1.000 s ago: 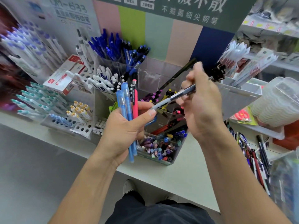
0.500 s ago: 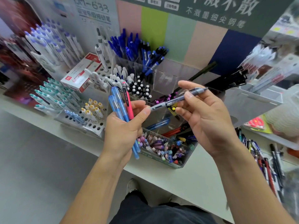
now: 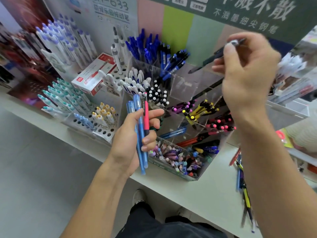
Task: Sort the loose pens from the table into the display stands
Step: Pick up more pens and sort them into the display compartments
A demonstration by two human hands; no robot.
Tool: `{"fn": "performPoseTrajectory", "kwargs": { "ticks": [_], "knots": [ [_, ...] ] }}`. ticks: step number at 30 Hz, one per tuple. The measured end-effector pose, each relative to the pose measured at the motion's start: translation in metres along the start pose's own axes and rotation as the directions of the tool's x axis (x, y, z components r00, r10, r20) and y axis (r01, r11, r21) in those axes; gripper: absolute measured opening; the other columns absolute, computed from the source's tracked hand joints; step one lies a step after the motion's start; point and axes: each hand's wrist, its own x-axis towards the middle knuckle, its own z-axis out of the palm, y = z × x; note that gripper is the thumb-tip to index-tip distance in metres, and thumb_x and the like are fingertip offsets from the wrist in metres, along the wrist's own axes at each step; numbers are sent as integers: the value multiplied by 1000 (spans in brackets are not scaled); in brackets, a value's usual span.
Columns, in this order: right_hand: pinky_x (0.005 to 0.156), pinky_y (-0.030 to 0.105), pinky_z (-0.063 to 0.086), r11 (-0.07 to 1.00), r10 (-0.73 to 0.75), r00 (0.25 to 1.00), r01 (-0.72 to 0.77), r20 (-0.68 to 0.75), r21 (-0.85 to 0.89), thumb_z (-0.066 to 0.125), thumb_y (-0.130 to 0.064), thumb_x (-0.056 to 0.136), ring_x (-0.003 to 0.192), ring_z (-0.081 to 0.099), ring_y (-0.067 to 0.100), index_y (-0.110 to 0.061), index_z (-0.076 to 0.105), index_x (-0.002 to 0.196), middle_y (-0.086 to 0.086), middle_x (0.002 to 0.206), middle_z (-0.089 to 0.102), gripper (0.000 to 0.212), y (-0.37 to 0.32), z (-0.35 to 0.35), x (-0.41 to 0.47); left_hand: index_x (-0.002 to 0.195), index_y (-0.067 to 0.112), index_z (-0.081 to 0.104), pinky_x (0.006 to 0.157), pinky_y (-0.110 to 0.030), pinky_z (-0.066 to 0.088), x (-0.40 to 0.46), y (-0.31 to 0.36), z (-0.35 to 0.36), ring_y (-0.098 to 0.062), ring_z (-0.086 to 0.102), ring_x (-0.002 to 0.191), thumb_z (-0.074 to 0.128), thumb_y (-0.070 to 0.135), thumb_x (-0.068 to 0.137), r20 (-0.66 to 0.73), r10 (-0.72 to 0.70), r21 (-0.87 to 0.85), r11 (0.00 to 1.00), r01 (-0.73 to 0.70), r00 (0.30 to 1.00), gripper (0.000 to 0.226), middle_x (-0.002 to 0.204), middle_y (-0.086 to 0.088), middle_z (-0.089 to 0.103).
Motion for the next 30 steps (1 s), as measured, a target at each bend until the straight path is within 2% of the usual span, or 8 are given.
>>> {"fn": "performPoseTrajectory", "kwargs": {
  "ticks": [6, 9, 14, 18, 20, 23, 27, 30],
  "knots": [
    [70, 52, 56, 941, 182, 960, -107, 213, -321, 58, -22, 99, 65, 61, 22, 3, 71, 92, 20, 77, 68, 29, 26, 28, 20, 129, -1, 62, 40, -17, 28, 1, 2, 5, -6, 29, 49, 36, 18, 105, 66, -4, 6, 1000, 3, 998, 40, 81, -1, 49],
    [77, 44, 60, 952, 162, 977, -117, 142, -284, 63, -12, 92, 81, 71, 19, -10, 75, 104, 5, 89, 73, 18, 29, 29, 20, 130, 3, 63, 42, -17, 29, 0, 1, 5, -7, 32, 52, 45, 20, 103, 63, -4, 33, 999, 2, 998, 37, 84, 0, 47],
    [80, 40, 61, 949, 95, 994, -76, 48, -308, 62, -10, 89, 89, 72, 16, -14, 69, 123, -1, 104, 72, 35, 22, 16, 3, 133, 3, 58, 42, -15, 32, -2, 1, 11, -5, 35, 52, 53, 21, 94, 112, 6, 41, 999, -11, 994, 43, 81, 1, 53],
    [59, 20, 53, 982, 137, 952, -94, 273, -165, 71, -23, 93, 59, 63, -2, -23, 77, 93, -14, 71, 71, 7, -10, -3, -41, 129, 4, 60, 40, -15, 34, -3, 3, 17, -6, 43, 48, 54, 21, 92, 156, -7, 125, 992, -13, 988, 42, 85, -6, 70],
    [51, 10, 41, 948, 290, 818, -316, 496, -34, 72, -20, 93, 48, 53, -4, -13, 79, 91, -14, 59, 66, 10, -16, -5, -55, 126, 3, 61, 39, -15, 35, -3, 3, 21, -7, 45, 47, 55, 21, 91, 186, -28, 178, 984, -5, 982, 40, 90, -11, 73],
    [44, 7, 34, 829, 388, 705, -549, 594, 109, 68, -10, 93, 38, 46, -1, 5, 74, 94, -9, 52, 59, 16, -9, -8, -61, 124, 1, 61, 39, -17, 37, -3, 1, 27, -9, 50, 47, 55, 22, 90, 229, -66, 272, 962, 2, 971, 41, 96, -14, 75],
    [44, 16, 32, 811, 415, 752, -561, 513, 165, 68, -15, 94, 48, 39, 6, -2, 73, 90, 1, 58, 49, 15, 1, -16, -58, 126, 5, 60, 52, -22, 55, -3, -2, 30, -17, 69, 68, 53, 24, 93, 228, -86, 329, 944, 6, 970, 38, 106, -16, 75],
    [45, 19, 40, 804, 399, 805, -538, 439, 254, 60, -12, 100, 56, 52, 11, -11, 71, 92, 7, 76, 64, 14, 4, -29, -52, 122, 12, 64, 64, -27, 60, -1, -7, 28, -20, 72, 80, 47, 18, 103, 140, -28, 355, 935, -23, 990, 26, 103, -11, 76]
  ]
}}
